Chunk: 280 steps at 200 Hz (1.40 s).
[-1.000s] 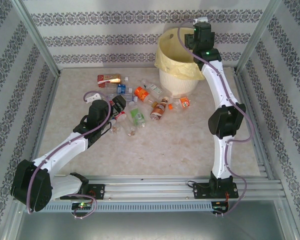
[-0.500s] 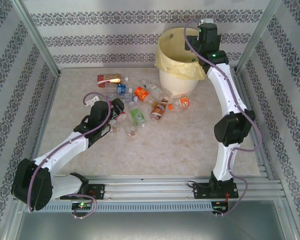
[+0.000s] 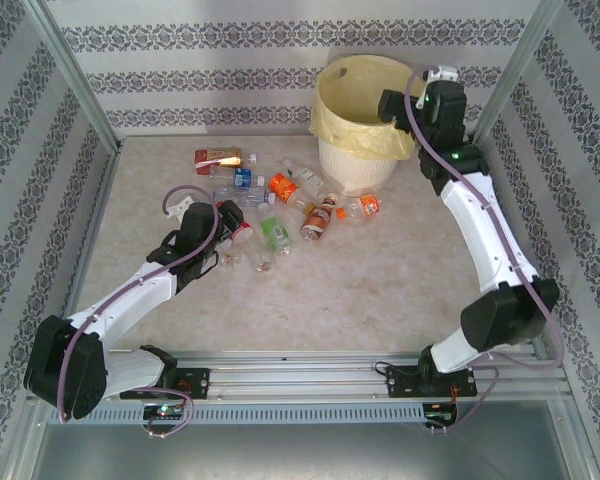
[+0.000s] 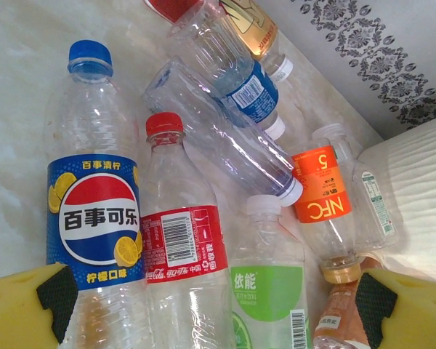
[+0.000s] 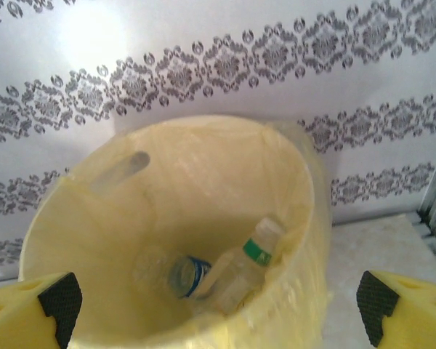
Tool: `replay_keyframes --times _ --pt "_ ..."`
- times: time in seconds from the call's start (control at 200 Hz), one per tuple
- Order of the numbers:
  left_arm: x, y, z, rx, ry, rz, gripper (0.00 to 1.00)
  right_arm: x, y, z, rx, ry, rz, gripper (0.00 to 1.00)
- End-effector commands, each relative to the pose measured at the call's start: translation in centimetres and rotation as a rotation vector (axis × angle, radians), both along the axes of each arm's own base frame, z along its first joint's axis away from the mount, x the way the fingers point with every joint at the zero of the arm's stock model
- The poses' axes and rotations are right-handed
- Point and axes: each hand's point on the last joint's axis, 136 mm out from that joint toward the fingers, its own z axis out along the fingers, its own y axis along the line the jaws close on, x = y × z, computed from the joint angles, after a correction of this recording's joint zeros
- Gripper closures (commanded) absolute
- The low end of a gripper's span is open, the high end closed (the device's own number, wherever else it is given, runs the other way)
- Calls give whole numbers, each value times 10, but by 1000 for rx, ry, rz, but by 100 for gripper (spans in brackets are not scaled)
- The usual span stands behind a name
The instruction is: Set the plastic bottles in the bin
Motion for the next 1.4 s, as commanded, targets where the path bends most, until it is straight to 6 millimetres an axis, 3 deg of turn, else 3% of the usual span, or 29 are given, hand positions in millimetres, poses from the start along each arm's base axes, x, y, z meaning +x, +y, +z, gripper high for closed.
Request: replay_keyframes --times 0.0,0.195,0.42,0.535,0.679,0.894,1.169,1.394 --pt "4 7 5 -7 4 39 1 -22 -6 6 146 -61 -10 2" --pt "5 6 5 -30 0 46 1 -59 -34 -41 238 -29 -114 2" --pt "10 2 1 -54 30 36 1 -93 -56 -131 427 105 -218 2" --pt "11 3 -3 -66 38 48 1 -102 -55 -174 516 223 -225 2" --pt "12 2 -6 -81 50 55 1 -105 -37 -211 626 346 -194 2" --pt "13 1 -9 -95 64 58 1 -93 -20 -244 828 387 -194 2" --pt "12 3 -11 -94 76 67 1 -70 9 -264 910 451 -141 3" --pt "11 3 -15 -96 91 72 1 -56 15 -277 921 495 -161 4"
